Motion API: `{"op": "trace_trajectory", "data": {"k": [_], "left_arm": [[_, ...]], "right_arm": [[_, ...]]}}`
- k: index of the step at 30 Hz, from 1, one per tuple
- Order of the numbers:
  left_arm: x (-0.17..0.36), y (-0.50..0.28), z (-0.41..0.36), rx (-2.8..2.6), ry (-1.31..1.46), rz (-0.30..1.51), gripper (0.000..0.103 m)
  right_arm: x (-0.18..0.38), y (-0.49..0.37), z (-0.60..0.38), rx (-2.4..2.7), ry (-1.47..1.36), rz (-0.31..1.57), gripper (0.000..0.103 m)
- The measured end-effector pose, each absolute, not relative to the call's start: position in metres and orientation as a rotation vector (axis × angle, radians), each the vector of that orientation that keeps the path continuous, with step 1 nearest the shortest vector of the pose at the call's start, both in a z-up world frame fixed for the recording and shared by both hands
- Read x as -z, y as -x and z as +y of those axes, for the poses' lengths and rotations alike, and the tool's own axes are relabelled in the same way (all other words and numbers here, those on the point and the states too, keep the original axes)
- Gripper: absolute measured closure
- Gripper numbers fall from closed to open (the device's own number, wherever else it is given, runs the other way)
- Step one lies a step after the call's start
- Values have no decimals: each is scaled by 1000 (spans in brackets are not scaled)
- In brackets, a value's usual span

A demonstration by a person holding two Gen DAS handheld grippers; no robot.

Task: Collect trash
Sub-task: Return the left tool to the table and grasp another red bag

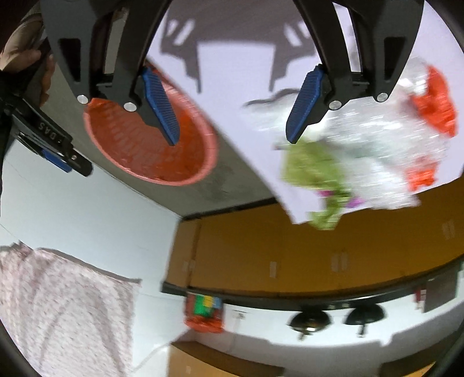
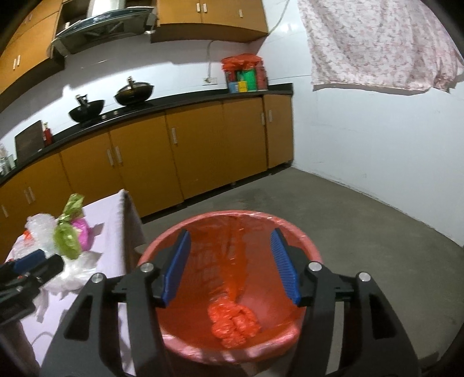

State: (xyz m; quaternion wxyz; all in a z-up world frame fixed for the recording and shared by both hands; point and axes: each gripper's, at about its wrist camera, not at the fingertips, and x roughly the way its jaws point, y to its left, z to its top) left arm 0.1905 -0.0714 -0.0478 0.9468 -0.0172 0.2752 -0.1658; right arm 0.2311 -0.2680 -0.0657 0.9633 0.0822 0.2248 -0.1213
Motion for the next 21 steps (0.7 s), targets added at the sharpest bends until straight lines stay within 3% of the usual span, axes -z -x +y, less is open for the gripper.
{"op": "trace_trajectory", "data": {"k": [11,21], "left_arm": [[62,-181,76,-104,119,584,22],[85,-198,126,-167,238,665,16]], "right_arm": [[67,-240,-196,88,-140,491,43],[74,-260,-127,-46,-76,526,39]]}}
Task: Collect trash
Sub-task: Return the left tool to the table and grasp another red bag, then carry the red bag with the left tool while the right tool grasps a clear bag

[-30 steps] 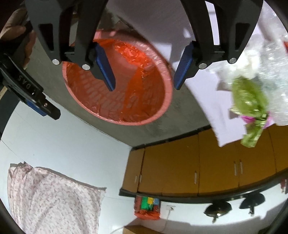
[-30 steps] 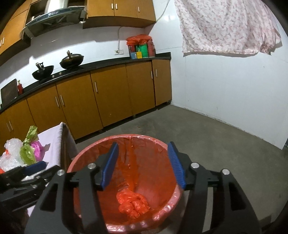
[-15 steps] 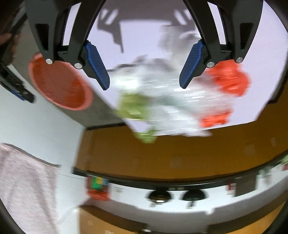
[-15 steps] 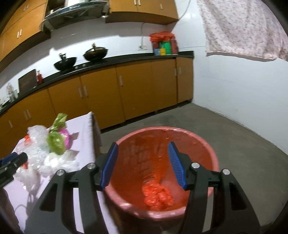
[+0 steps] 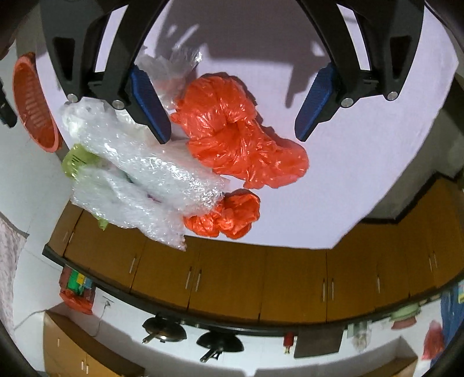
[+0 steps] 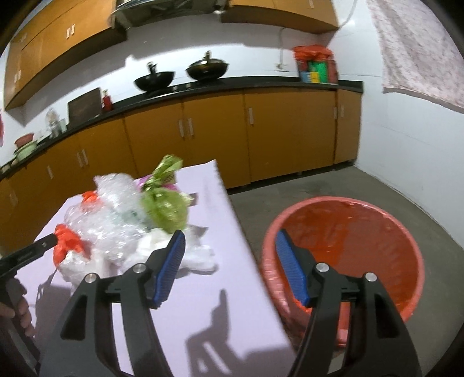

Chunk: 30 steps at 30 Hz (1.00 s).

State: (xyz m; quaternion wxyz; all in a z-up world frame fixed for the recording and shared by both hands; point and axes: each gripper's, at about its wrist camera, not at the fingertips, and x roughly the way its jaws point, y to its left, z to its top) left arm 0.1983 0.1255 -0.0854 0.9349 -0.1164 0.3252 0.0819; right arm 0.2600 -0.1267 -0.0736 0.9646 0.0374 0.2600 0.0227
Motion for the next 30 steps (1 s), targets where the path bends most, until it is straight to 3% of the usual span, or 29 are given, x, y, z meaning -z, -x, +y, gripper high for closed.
{"op": "trace_trajectory", "data": {"k": [9,14,17,22,30], "left_arm": [[108,-216,135,-166,289,748,19],[116,-217,144,-158,310,781,50],[115,-213,150,-158,311,773,58],[107,-206,163,-173,304,745,63],[97,-194,185,-231,286,701,64]], "right_arm": [[80,-266,-106,-74,-28,553,39],[85,-271,-102,-81,-21,568,39],[88,-277,-99,-96,-34,585,39],[94,-288,-89,-136,-45,612,40],[107,-316,-79,-137,-72,678,38]]}}
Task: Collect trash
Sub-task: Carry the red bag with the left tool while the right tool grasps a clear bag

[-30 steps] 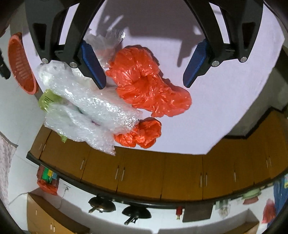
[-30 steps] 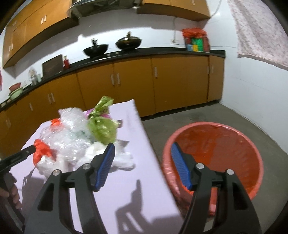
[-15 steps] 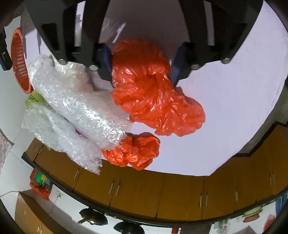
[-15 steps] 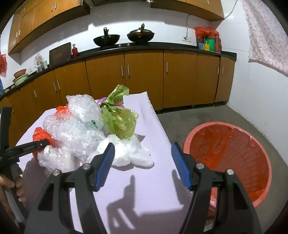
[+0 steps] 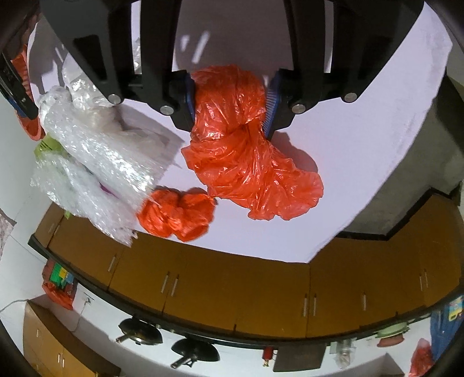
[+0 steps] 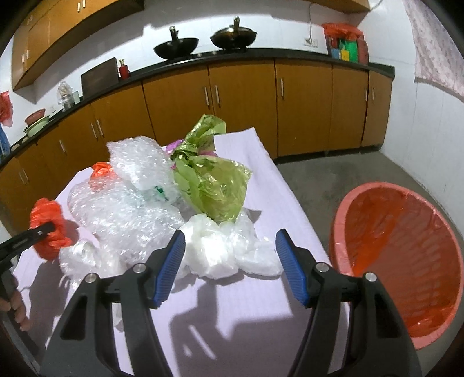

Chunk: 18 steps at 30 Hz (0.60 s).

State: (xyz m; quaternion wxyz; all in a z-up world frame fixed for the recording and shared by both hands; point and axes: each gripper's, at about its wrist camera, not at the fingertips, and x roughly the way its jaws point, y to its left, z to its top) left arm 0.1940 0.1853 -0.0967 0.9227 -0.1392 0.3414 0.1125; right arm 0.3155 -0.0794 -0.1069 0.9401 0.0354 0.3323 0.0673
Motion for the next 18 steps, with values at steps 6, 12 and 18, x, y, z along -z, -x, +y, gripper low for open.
{"op": "trace_trajectory", "data": {"k": [6,12,18], "left_arm": [[94,-191,194,-245,287,692,64],[95,-190,192,-235,281,694,64],[93,-189,188,-223,276,688,64]], "right_arm": [[118,-329,-70,-161,-72,723,31],[124,-331,-68,-208,-80,749,47],[122,-326,-69,-240,-78,745,76]]}}
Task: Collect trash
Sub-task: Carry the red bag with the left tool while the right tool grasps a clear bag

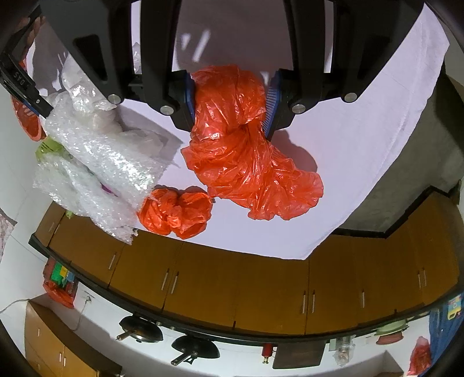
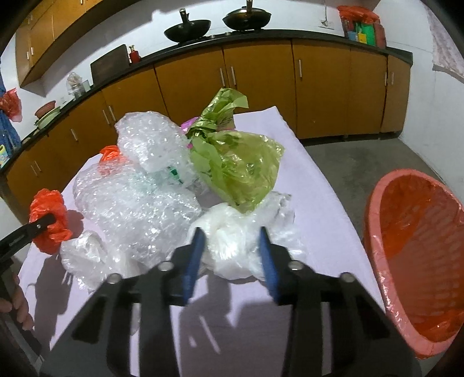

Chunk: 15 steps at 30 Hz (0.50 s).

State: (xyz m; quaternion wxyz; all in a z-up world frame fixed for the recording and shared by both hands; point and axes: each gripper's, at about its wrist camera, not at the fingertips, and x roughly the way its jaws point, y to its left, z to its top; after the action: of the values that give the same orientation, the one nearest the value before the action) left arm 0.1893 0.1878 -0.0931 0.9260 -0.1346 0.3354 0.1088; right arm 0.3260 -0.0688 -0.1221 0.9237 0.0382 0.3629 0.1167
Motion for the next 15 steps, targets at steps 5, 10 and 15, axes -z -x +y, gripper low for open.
{"op": "trace_trajectory", "data": {"k": [5,10,15], "left_arm": [[86,-186,180,-205,261,667,64],[76,-183,169,-179,248,641,64],[65,-179,154,-139,235,610,64]], "right_arm": [[117,-316,-71,-247,-79,733,94],[109,-304,-77,-256,-98,721,95],[97,-289,-85,-256,-114,690,96]]}}
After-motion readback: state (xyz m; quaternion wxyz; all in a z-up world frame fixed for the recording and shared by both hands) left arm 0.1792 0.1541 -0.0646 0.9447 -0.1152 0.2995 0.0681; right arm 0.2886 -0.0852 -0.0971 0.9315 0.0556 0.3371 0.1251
